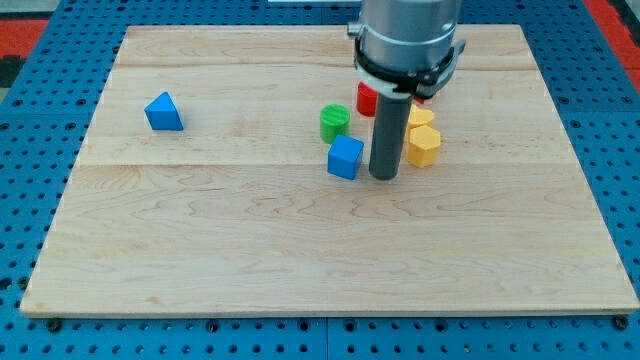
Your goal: Slide the blue cube closer to the blue triangle
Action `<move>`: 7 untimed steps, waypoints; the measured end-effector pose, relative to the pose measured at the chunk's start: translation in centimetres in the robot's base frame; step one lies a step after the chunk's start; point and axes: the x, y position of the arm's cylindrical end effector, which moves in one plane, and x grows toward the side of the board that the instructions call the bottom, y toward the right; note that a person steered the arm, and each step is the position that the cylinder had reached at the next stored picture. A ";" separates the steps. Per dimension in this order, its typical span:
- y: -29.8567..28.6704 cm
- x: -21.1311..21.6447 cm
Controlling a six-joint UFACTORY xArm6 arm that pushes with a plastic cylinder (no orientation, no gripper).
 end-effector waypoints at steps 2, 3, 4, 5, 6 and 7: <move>-12.1 -0.4; -12.3 -0.8; -12.5 -1.5; -13.0 -2.3; -14.0 -2.6; -14.0 -2.7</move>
